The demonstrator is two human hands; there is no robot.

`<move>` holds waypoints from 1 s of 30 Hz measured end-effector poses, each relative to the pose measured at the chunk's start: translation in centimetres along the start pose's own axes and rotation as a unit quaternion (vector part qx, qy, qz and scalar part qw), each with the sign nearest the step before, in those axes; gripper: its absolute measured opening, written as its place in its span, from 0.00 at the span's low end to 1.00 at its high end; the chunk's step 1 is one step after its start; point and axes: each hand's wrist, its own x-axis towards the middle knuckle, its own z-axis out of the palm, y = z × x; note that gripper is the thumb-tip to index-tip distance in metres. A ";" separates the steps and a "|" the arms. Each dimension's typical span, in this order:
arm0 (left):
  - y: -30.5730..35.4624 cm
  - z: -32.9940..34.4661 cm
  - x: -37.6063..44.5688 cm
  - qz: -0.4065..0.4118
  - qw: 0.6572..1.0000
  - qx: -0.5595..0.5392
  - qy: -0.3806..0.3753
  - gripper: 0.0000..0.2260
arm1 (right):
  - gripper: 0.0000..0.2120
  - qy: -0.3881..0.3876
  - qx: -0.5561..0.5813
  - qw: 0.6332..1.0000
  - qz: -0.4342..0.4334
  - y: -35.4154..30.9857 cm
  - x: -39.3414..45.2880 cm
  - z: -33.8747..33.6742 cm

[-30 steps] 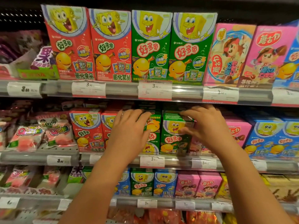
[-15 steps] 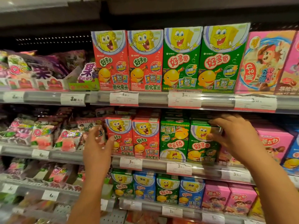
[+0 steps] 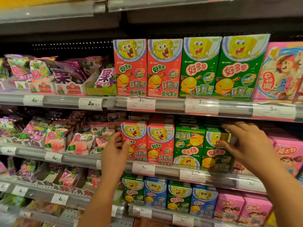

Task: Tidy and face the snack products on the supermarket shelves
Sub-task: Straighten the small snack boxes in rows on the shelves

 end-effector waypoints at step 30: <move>0.2 -1.9 13.6 0.070 0.955 0.066 -0.280 0.24 | 0.20 -0.102 -0.050 0.992 -0.052 -23.0 7.4 6.5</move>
